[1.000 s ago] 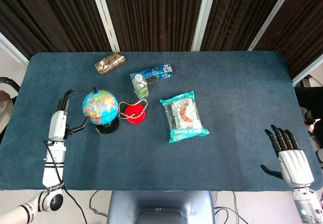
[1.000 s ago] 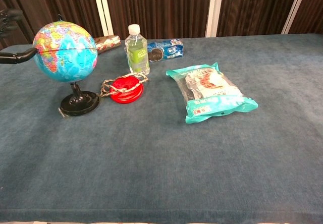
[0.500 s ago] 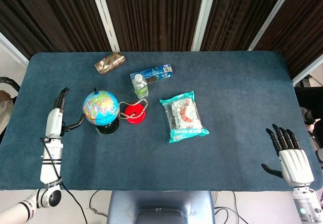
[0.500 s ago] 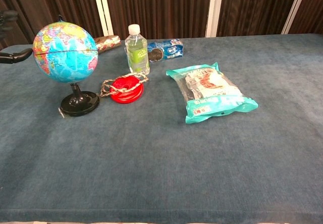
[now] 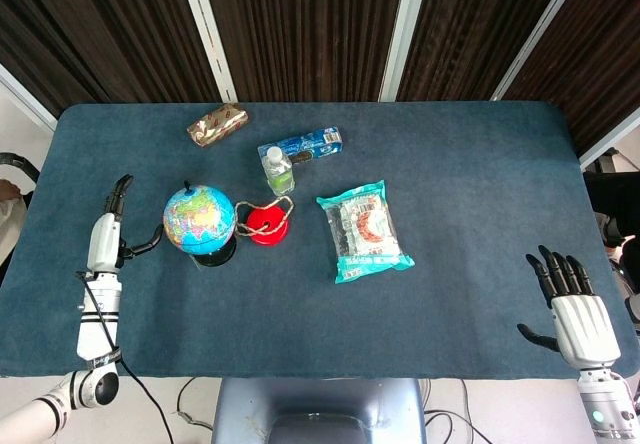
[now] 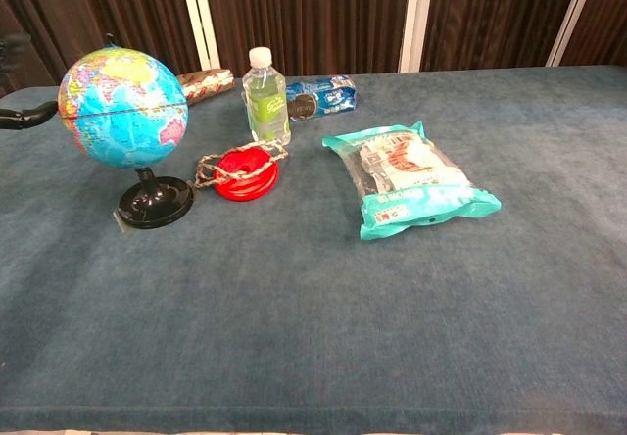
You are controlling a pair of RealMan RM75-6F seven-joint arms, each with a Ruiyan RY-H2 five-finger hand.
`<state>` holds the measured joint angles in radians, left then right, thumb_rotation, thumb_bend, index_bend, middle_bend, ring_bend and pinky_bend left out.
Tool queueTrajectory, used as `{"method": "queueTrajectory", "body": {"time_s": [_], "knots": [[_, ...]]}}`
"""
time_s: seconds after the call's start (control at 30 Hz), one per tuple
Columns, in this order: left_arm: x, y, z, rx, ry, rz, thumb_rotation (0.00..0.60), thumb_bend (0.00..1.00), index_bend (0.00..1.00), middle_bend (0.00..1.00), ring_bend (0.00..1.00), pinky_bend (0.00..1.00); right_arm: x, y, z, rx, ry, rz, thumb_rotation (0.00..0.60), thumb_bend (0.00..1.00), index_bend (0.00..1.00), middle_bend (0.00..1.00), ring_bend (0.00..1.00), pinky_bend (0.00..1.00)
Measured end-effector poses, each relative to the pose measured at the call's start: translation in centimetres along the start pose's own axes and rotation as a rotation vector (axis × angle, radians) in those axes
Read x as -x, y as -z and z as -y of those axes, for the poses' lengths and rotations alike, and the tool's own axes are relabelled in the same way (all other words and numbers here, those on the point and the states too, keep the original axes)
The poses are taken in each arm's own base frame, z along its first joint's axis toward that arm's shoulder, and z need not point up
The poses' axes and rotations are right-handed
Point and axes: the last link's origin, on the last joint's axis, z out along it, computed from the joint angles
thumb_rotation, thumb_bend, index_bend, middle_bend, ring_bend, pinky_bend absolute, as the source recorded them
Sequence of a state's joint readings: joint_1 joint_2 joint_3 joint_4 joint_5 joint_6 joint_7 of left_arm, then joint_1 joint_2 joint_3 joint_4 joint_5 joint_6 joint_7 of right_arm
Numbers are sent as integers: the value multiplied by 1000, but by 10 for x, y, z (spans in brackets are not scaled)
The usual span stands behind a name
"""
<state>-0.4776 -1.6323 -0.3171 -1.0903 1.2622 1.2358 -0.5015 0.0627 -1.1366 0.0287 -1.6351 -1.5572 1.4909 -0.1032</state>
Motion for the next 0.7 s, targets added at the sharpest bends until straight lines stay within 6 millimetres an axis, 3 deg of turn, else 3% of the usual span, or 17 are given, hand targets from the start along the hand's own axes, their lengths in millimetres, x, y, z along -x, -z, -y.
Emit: {"method": "queueTrajectory", "body": {"time_s": [0.2, 0.4, 0.5, 0.7], "knots": [[-12, 8, 8, 2, -106, 6, 584, 312, 0, 0, 0, 17, -1, 1, 0, -6, -4, 1, 600, 111, 0, 0, 0, 0], [-44, 27, 18, -33, -304, 65, 600, 314, 0, 0, 0, 19, 0, 2, 2, -14, -4, 2, 600, 111, 0, 0, 0, 0], [-62, 48, 17, -48, -365, 100, 600, 317, 0, 0, 0, 19, 1, 2, 4, -19, -2, 6, 600, 112, 0, 0, 0, 0], [-97, 122, 20, -81, -544, 176, 600, 323, 0, 0, 0, 11, 5, 1, 7, -27, 5, 14, 600, 111, 0, 0, 0, 0]]}}
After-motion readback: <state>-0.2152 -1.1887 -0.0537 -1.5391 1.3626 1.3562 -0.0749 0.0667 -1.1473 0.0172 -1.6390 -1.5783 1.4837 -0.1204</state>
